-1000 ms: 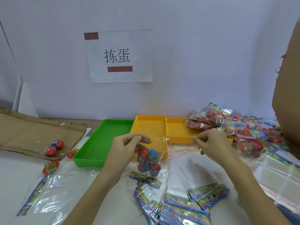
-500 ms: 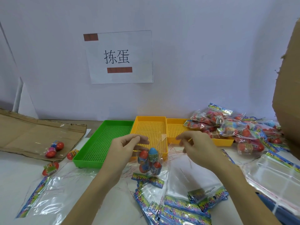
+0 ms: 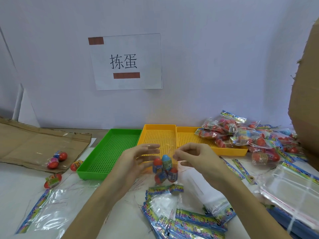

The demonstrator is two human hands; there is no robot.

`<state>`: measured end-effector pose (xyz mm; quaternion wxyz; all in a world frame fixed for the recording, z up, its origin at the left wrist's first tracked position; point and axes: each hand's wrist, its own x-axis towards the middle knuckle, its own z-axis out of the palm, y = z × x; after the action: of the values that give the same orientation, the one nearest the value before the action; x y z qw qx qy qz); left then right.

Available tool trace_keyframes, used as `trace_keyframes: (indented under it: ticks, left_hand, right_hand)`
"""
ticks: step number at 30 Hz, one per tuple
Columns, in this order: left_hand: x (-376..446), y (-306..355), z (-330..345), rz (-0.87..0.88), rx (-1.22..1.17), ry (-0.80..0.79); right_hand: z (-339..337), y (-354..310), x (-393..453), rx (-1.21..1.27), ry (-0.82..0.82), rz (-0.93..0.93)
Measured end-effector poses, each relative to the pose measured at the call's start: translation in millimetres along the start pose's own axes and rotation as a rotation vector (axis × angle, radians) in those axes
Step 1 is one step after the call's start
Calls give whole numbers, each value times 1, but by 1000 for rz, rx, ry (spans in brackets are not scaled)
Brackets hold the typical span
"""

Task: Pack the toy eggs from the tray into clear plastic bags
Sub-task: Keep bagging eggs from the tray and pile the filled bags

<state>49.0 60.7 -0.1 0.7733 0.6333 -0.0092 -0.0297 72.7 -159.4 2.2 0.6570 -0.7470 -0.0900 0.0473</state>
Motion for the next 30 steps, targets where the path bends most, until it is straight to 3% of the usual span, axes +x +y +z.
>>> trace_keyframes:
  ticks: [5, 14, 24, 30]
  left_hand:
    - [-3, -8, -1, 139, 188, 61]
    - [0, -11, -3, 178, 104, 190]
    - [0, -6, -14, 85, -51, 119]
    - [1, -4, -15, 94, -31, 79]
  right_hand:
    - [-1, 2, 0, 47, 19, -13]
    - [-6, 6, 4, 10, -12, -38]
    - [-8, 1, -1, 5, -129, -73]
    - [-9, 1, 0, 47, -93, -105]
